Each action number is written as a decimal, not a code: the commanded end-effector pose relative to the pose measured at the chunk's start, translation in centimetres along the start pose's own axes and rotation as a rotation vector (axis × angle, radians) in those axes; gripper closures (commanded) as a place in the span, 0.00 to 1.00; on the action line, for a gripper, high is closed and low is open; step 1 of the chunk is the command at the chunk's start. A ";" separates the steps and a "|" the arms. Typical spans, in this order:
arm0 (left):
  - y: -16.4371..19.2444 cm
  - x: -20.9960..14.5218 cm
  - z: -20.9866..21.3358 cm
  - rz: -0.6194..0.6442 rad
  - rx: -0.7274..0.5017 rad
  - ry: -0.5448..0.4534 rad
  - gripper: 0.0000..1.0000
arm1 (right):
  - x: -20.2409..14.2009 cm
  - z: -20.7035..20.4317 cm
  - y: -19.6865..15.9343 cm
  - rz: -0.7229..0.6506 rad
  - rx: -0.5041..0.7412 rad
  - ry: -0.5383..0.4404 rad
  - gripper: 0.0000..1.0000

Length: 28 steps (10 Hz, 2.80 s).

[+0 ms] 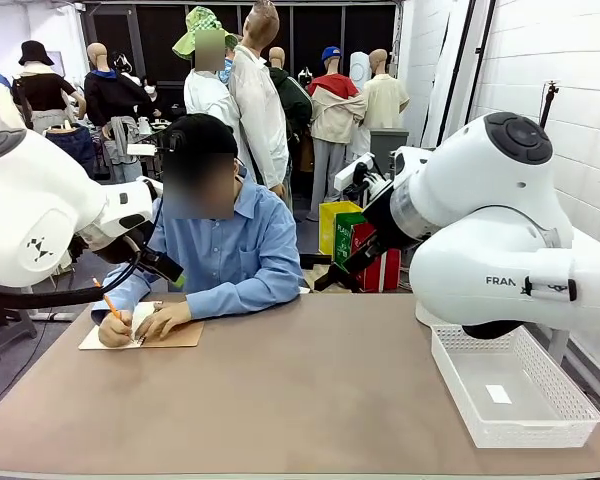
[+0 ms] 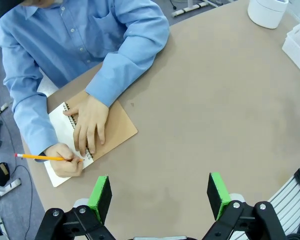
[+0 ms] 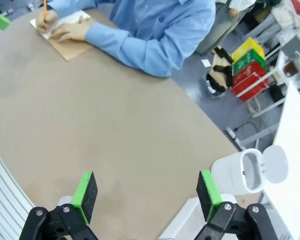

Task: Sort the paper based on its condition.
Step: If a person hands you a paper, place it in the Organizing basket , and if it's crumpled, put it in the Trash can.

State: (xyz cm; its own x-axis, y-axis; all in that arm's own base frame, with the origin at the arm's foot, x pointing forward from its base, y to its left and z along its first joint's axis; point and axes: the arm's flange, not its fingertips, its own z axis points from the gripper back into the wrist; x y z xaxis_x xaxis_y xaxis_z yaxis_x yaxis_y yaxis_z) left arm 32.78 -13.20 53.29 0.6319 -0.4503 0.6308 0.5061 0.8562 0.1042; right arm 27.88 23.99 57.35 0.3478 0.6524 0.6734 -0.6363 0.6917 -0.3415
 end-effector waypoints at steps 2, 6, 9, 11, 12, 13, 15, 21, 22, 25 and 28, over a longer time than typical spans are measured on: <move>-1.5 -6.1 -0.1 -0.017 0.074 -0.059 0.00 | -5.9 -0.1 0.5 -0.053 0.000 -0.059 0.00; -3.2 -5.8 1.1 -0.050 0.202 -0.134 0.00 | -6.8 -0.6 -1.0 -0.084 0.032 -0.063 0.00; -3.7 -5.7 1.7 -0.028 0.223 -0.130 0.00 | -6.9 -0.9 -1.7 -0.092 0.046 -0.062 0.00; -2.7 1.9 2.7 -0.062 0.189 -0.131 0.00 | -0.6 -0.4 -3.3 -0.093 0.012 -0.035 0.00; -2.7 1.9 2.7 -0.062 0.189 -0.131 0.00 | -0.6 -0.4 -3.3 -0.093 0.012 -0.035 0.00; -2.7 1.9 2.7 -0.062 0.189 -0.131 0.00 | -0.6 -0.4 -3.3 -0.093 0.012 -0.035 0.00; -2.7 1.9 2.7 -0.062 0.189 -0.131 0.00 | -0.6 -0.4 -3.3 -0.093 0.012 -0.035 0.00; -2.7 1.9 2.7 -0.062 0.189 -0.131 0.00 | -0.6 -0.4 -3.3 -0.093 0.012 -0.035 0.00; -2.7 1.9 2.7 -0.062 0.189 -0.131 0.00 | -0.6 -0.4 -3.3 -0.093 0.012 -0.035 0.00; -2.7 1.9 2.7 -0.062 0.189 -0.131 0.00 | -0.6 -0.4 -3.3 -0.093 0.012 -0.035 0.00; -2.7 1.9 2.7 -0.062 0.189 -0.131 0.00 | -0.6 -0.4 -3.3 -0.093 0.012 -0.035 0.00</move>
State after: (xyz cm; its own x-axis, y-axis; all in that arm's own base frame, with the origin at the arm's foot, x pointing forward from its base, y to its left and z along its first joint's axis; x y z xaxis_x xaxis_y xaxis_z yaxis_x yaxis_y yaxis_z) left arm 30.92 -15.78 56.31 0.5237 -0.4671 0.7124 0.4121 0.8708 0.2680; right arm 30.14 21.40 57.84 0.3820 0.5713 0.7264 -0.6125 0.7451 -0.2639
